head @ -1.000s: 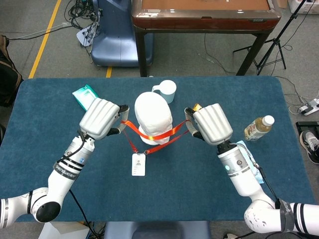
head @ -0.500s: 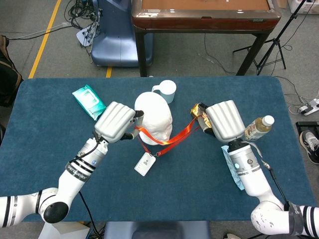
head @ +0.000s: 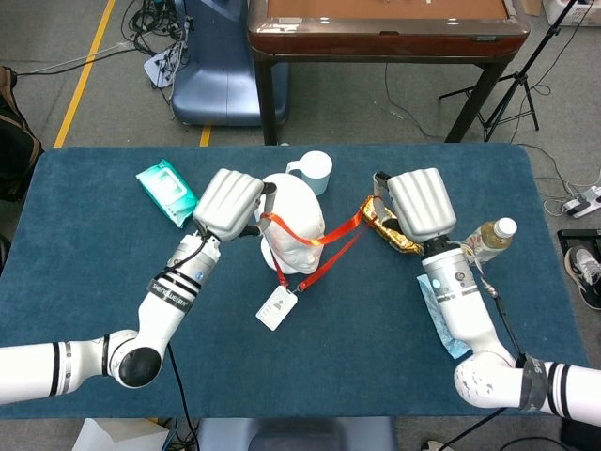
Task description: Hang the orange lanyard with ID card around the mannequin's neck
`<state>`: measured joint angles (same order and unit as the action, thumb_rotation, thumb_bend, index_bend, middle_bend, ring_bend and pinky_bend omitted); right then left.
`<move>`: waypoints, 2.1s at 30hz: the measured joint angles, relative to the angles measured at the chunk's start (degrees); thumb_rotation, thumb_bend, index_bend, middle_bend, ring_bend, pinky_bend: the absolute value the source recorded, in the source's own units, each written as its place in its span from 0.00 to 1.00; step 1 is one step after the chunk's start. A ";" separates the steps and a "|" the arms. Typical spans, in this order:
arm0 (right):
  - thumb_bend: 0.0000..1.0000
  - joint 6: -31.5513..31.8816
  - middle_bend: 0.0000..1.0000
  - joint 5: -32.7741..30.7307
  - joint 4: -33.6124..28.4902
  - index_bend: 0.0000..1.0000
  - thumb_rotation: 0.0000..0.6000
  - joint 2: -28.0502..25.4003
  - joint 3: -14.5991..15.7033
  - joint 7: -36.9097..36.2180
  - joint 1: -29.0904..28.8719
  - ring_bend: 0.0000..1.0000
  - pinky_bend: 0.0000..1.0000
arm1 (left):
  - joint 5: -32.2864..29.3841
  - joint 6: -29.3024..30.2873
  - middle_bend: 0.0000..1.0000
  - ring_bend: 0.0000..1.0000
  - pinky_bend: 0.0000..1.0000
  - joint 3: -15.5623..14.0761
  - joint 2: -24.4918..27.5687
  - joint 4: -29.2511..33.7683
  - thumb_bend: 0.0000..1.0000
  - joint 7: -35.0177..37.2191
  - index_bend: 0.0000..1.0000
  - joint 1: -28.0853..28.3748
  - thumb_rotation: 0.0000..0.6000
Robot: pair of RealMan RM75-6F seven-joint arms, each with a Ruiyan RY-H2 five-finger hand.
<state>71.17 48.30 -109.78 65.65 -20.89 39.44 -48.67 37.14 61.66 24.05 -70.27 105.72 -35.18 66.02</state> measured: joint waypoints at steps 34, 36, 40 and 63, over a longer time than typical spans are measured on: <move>0.47 -1.88 0.96 -17.58 19.42 0.66 1.00 11.90 -2.84 7.13 -11.43 1.00 1.00 | -9.09 -3.91 1.00 1.00 0.97 0.56 -9.87 -26.83 0.35 0.08 0.63 7.41 1.00; 0.47 -2.09 0.96 -18.22 20.47 0.66 1.00 12.56 -2.96 7.34 -11.96 1.00 1.00 | -9.59 -4.35 1.00 1.00 0.97 0.60 -10.58 -28.43 0.35 -0.09 0.63 7.83 1.00; 0.47 -2.41 0.96 -19.40 22.10 0.66 1.00 13.69 -3.14 8.02 -12.96 1.00 1.00 | -10.19 -5.20 1.00 1.00 0.97 0.60 -11.77 -31.15 0.35 -0.32 0.63 8.47 1.00; 0.33 -1.49 0.95 -26.72 28.06 0.41 1.00 20.29 -5.81 16.24 -21.12 1.00 1.00 | -13.81 -8.86 0.93 0.97 0.95 0.62 -16.14 -42.20 0.15 -3.60 0.31 10.46 1.00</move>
<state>69.67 21.58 -81.72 85.94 -26.69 55.67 -69.79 23.33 52.80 24.67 -86.41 63.52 -38.78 76.48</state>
